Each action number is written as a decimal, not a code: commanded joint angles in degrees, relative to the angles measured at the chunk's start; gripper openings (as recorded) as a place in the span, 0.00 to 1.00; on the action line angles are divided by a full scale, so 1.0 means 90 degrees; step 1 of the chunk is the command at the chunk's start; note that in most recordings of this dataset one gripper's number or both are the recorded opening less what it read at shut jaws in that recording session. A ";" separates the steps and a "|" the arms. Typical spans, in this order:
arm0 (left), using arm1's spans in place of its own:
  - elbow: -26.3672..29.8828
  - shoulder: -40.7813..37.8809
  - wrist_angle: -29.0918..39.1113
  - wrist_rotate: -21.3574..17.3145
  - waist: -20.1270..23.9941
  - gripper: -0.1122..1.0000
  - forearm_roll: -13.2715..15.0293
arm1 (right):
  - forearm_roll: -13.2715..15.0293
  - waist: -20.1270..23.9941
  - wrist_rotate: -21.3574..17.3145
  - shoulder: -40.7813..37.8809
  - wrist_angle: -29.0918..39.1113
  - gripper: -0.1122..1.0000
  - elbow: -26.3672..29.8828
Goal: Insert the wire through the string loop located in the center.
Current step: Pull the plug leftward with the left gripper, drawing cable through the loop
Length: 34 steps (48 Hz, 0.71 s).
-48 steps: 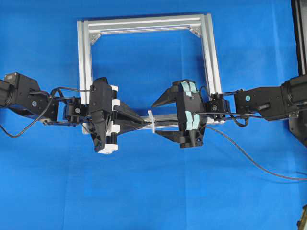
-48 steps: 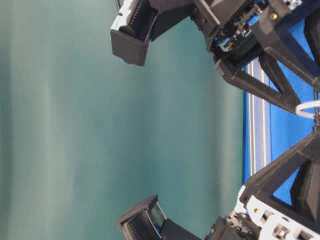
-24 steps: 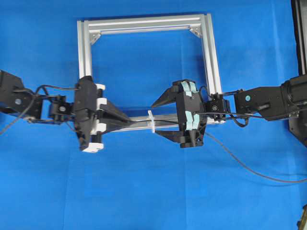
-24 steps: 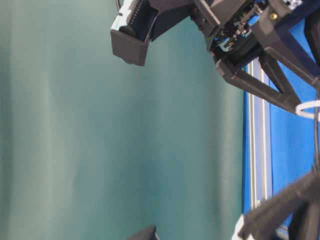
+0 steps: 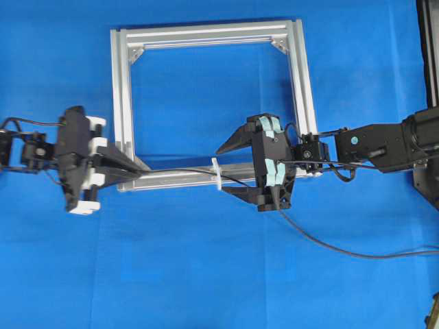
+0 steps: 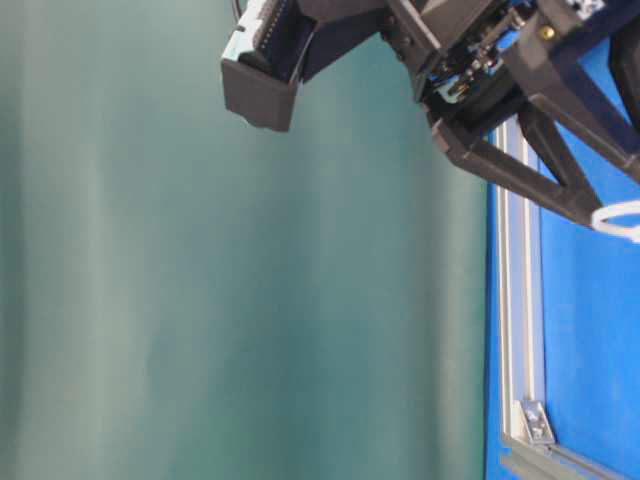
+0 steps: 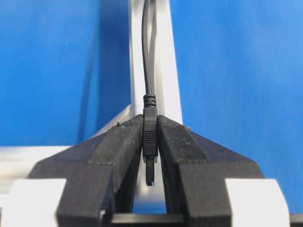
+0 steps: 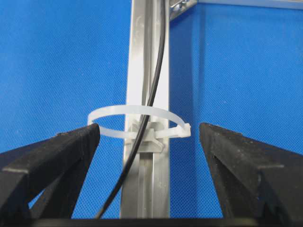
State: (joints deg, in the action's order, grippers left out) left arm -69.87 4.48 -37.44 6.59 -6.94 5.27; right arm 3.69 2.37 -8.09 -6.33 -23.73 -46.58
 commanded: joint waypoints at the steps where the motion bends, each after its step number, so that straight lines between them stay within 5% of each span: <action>1: -0.0234 0.0381 -0.0059 0.0010 -0.0020 0.17 -0.0010 | 0.0010 0.0020 0.0010 0.0117 -0.0020 0.97 0.0078; 17: -0.1035 0.1484 0.0244 0.0000 -0.0234 0.17 -0.0010 | 0.0010 0.0020 0.0010 0.0117 -0.0020 0.97 0.0068; 34: -0.0869 0.1621 0.0938 -0.0010 -0.0273 0.17 -0.0020 | 0.0020 0.0020 0.0029 0.0117 -0.0020 0.97 0.0078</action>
State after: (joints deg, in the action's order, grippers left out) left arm -78.75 19.16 -29.09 6.59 -9.14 5.27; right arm 3.78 2.29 -7.91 -6.33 -23.64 -46.58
